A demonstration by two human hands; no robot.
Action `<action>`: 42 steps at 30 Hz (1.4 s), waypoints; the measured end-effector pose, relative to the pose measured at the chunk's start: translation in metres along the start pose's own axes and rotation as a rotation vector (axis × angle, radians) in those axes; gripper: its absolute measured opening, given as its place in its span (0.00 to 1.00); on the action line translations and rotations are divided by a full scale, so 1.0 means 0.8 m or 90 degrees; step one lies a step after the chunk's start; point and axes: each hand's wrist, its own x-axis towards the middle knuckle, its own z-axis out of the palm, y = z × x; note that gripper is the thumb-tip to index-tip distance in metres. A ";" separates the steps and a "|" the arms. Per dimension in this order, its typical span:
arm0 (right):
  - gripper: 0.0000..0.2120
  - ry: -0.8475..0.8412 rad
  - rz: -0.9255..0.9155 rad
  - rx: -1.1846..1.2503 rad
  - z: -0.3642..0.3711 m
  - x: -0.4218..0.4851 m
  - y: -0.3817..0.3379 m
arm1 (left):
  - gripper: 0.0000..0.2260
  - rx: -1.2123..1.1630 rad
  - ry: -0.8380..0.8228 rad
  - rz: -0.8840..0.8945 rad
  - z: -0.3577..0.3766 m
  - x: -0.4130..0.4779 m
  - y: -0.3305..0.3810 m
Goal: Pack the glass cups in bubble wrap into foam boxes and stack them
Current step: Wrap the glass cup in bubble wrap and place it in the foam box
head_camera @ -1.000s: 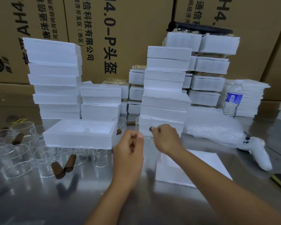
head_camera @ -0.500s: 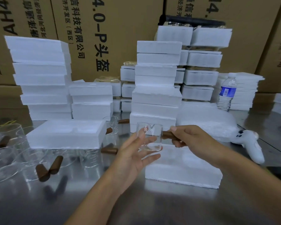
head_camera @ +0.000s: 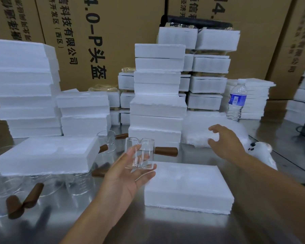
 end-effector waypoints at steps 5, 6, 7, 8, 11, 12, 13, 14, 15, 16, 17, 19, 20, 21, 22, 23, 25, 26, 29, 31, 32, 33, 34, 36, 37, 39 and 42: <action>0.28 -0.051 -0.083 -0.222 0.025 0.013 0.008 | 0.38 -0.013 -0.030 0.014 0.003 0.003 0.002; 0.28 -0.054 -0.085 -0.233 0.027 0.017 0.007 | 0.37 -0.013 -0.035 0.011 0.003 0.002 0.003; 0.29 -0.056 -0.084 -0.238 0.029 0.020 0.005 | 0.36 -0.009 -0.038 0.006 0.004 0.002 0.003; 0.28 -0.056 -0.079 -0.243 0.030 0.023 0.004 | 0.36 -0.007 -0.041 0.000 0.004 0.002 0.003; 0.29 -0.052 -0.067 -0.297 0.031 0.029 0.001 | 0.36 -0.010 -0.049 -0.011 0.006 0.000 0.004; 0.29 -0.049 -0.069 -0.319 0.032 0.030 0.002 | 0.36 -0.010 -0.049 -0.013 0.006 0.000 0.004; 0.30 -0.048 -0.072 -0.339 0.033 0.030 0.002 | 0.37 -0.009 -0.047 -0.015 0.006 0.000 0.004; 0.29 -0.047 -0.077 -0.361 0.034 0.029 0.002 | 0.37 -0.010 -0.045 -0.017 0.006 0.000 0.005; 0.28 -0.045 -0.084 -0.385 0.035 0.028 0.002 | 0.37 -0.011 -0.042 -0.017 0.006 0.000 0.005; 0.24 -0.040 -0.093 -0.405 0.037 0.028 0.003 | 0.37 -0.011 -0.040 -0.017 0.006 0.000 0.005; 0.20 -0.031 -0.101 -0.416 0.039 0.028 0.004 | 0.36 -0.012 -0.037 -0.016 0.006 0.000 0.005; 0.11 -0.002 -0.103 -0.404 0.041 0.028 0.006 | 0.29 -0.015 -0.035 -0.015 0.005 -0.001 0.005; 0.09 0.021 -0.093 -0.374 0.042 0.029 0.006 | 0.24 -0.018 -0.034 -0.015 0.005 -0.001 0.005; 0.09 0.052 -0.077 -0.326 0.042 0.029 0.005 | 0.21 -0.019 -0.033 -0.017 0.006 -0.001 0.005; 0.10 0.090 -0.058 -0.261 0.040 0.029 0.003 | 0.21 -0.021 -0.034 -0.020 0.006 -0.001 0.005; 0.10 0.134 -0.039 -0.181 0.038 0.029 -0.001 | 0.24 -0.023 -0.035 -0.022 0.007 -0.001 0.005; 0.11 0.222 -0.002 -0.008 0.025 0.028 -0.017 | 0.31 -0.030 -0.032 -0.028 0.009 -0.002 0.007; 0.11 0.258 0.023 0.077 0.014 0.027 -0.029 | 0.33 -0.035 -0.028 -0.028 0.009 -0.002 0.008; 0.07 0.307 0.083 0.272 -0.023 0.023 -0.064 | 0.32 -0.053 -0.019 -0.018 0.009 -0.002 0.013; 0.04 0.290 0.051 0.340 -0.045 0.011 -0.085 | 0.29 -0.071 -0.025 0.001 0.007 -0.002 0.019; 0.04 0.275 0.011 0.358 -0.054 0.001 -0.096 | 0.28 -0.083 -0.035 0.015 0.006 -0.003 0.024; 0.03 0.259 -0.039 0.368 -0.059 -0.013 -0.107 | 0.29 -0.097 -0.045 0.030 0.005 -0.004 0.029; 0.04 0.247 -0.094 0.372 -0.062 -0.029 -0.119 | 0.30 -0.111 -0.052 0.044 0.004 -0.005 0.034; 0.06 0.233 -0.191 0.367 -0.060 -0.065 -0.137 | 0.31 -0.131 -0.051 0.064 0.003 -0.009 0.042; 0.07 0.223 -0.228 0.356 -0.056 -0.083 -0.143 | 0.28 -0.141 -0.046 0.070 0.003 -0.011 0.046; 0.08 0.166 -0.275 0.320 -0.039 -0.118 -0.150 | 0.21 -0.165 -0.025 0.080 0.003 -0.015 0.051; 0.07 0.059 -0.315 0.256 -0.012 -0.161 -0.157 | 0.21 -0.176 -0.016 0.085 0.004 -0.018 0.055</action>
